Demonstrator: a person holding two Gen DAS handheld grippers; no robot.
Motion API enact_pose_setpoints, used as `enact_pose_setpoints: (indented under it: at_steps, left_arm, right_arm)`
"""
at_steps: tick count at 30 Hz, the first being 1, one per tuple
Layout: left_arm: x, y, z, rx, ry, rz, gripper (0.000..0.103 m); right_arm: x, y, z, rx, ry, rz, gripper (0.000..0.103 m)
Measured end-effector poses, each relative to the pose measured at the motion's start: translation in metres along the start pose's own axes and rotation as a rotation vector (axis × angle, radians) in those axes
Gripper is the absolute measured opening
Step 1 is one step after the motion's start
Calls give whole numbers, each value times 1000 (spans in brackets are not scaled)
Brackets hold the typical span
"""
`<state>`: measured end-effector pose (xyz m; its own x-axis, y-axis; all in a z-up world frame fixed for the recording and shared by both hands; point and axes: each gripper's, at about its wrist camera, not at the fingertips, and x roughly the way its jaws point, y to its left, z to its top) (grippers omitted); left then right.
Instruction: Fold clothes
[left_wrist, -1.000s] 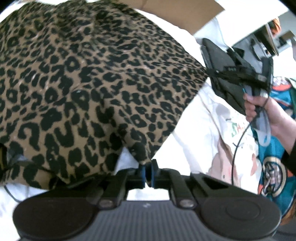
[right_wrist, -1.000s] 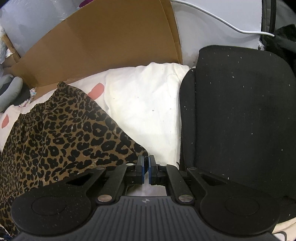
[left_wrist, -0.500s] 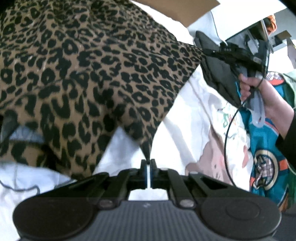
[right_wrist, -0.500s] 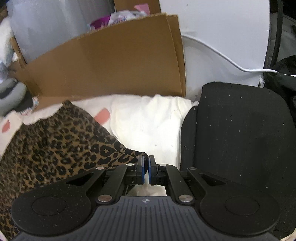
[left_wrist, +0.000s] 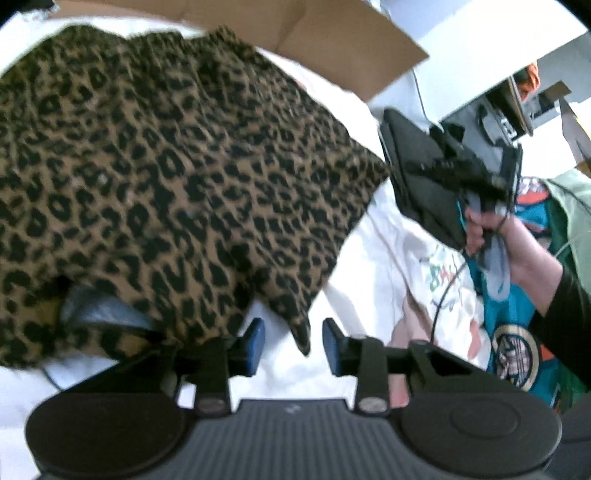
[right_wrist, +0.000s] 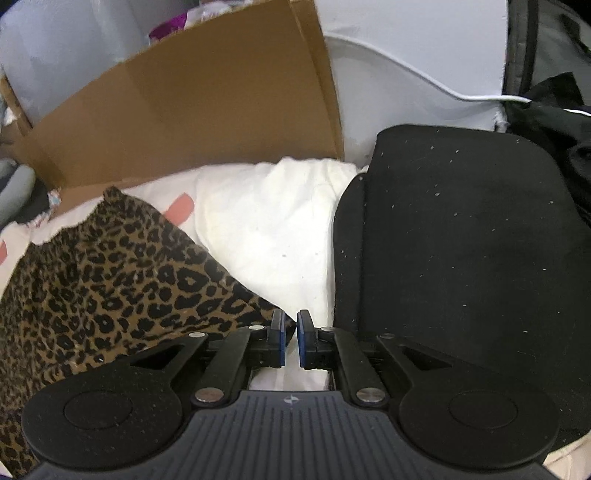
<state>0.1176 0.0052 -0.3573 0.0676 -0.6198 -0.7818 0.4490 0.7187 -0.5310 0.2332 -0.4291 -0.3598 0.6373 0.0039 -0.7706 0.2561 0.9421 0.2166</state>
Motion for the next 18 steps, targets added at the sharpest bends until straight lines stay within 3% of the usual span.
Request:
enact_pose_setpoints:
  at_steps: [6, 18]
  left_arm:
    - [-20, 14, -2, -2, -18, 67, 41]
    - [-4, 34, -26, -8, 6, 105, 45]
  right_arm:
    - [-18, 15, -7, -16, -3, 52, 6]
    - [-32, 77, -31, -88, 67, 188, 6]
